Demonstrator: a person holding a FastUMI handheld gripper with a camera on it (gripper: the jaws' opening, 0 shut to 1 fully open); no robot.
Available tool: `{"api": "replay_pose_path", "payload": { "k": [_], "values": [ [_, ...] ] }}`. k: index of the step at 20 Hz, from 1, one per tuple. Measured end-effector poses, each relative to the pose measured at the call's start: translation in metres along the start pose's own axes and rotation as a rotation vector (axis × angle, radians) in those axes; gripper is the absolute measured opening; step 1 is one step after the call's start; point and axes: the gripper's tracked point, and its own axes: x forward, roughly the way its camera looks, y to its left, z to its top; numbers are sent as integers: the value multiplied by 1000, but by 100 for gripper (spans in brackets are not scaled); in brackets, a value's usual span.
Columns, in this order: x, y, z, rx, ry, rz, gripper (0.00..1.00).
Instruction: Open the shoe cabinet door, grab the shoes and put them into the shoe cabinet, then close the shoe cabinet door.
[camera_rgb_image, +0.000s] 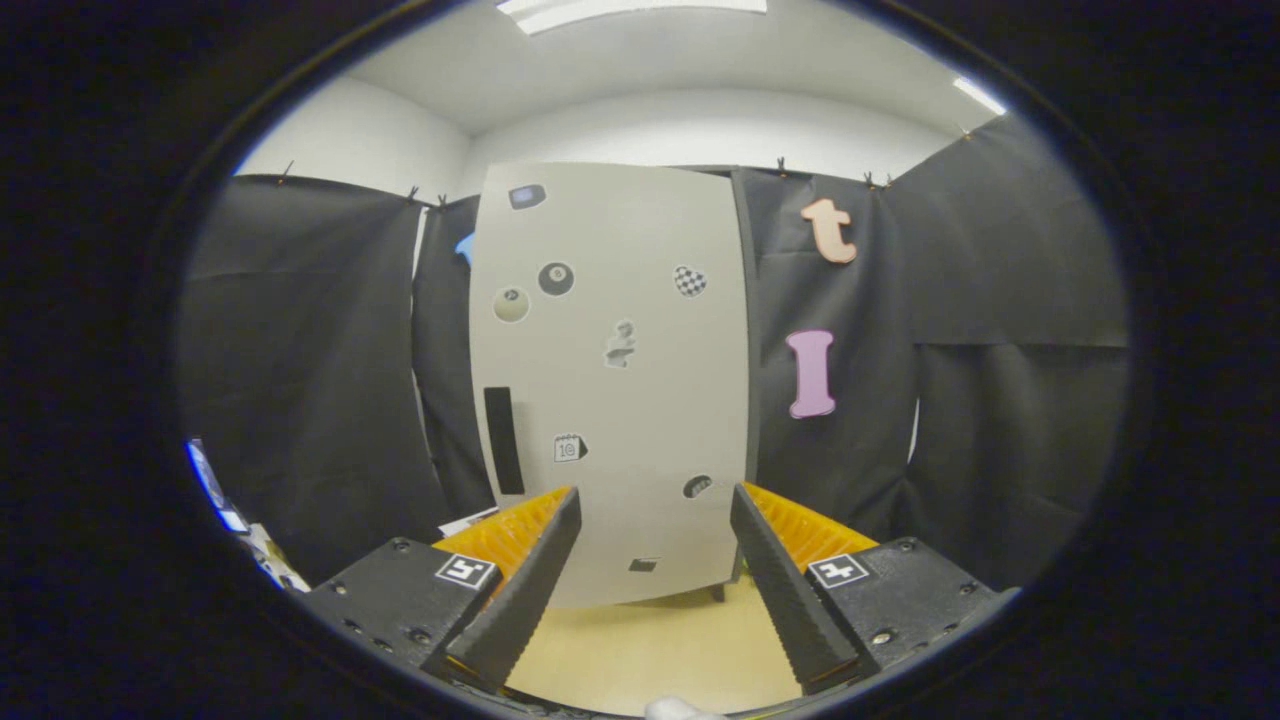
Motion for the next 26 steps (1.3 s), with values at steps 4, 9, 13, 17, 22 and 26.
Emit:
{"api": "replay_pose_path", "payload": {
  "k": [4, 9, 13, 17, 22, 26],
  "values": [
    [-34, -21, 3, -4, -18, -49, 98],
    [-68, -32, 0, -27, -19, -69, 98],
    [-85, -37, -8, -10, -8, -71, 98],
    [-91, -44, -11, -2, -8, -85, 98],
    [-95, -48, -12, -1, -4, -89, 98],
    [-95, -43, -17, -6, -1, -83, 98]
  ]
}}
